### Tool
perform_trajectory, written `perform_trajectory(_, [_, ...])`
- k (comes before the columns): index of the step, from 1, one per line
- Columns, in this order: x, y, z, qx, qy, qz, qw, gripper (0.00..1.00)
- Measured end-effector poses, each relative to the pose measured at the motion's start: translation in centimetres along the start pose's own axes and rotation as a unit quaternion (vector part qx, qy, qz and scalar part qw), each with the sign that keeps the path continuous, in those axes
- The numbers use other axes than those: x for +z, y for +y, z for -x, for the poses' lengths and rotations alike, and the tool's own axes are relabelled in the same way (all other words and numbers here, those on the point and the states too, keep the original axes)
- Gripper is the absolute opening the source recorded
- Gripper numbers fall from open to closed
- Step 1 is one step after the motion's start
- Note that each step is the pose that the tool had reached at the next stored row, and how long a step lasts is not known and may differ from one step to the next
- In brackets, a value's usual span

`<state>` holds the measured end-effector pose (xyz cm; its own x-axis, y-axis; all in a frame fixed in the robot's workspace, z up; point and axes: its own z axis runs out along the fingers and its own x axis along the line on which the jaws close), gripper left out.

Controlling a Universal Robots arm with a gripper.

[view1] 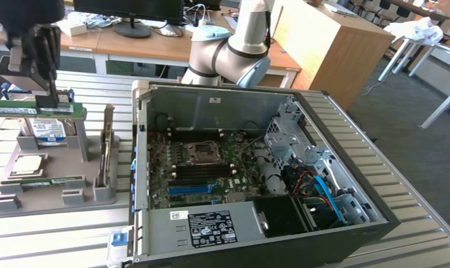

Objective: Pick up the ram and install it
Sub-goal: 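Pick up the ram and move it above insertion slot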

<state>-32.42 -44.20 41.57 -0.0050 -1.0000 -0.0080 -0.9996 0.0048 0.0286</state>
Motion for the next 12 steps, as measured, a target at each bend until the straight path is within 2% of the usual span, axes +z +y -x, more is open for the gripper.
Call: perform_trajectory(12, [-0.04, -1.47, 0.0, 0.000, -0.0011, 0.0000, 1.0000, 0.11])
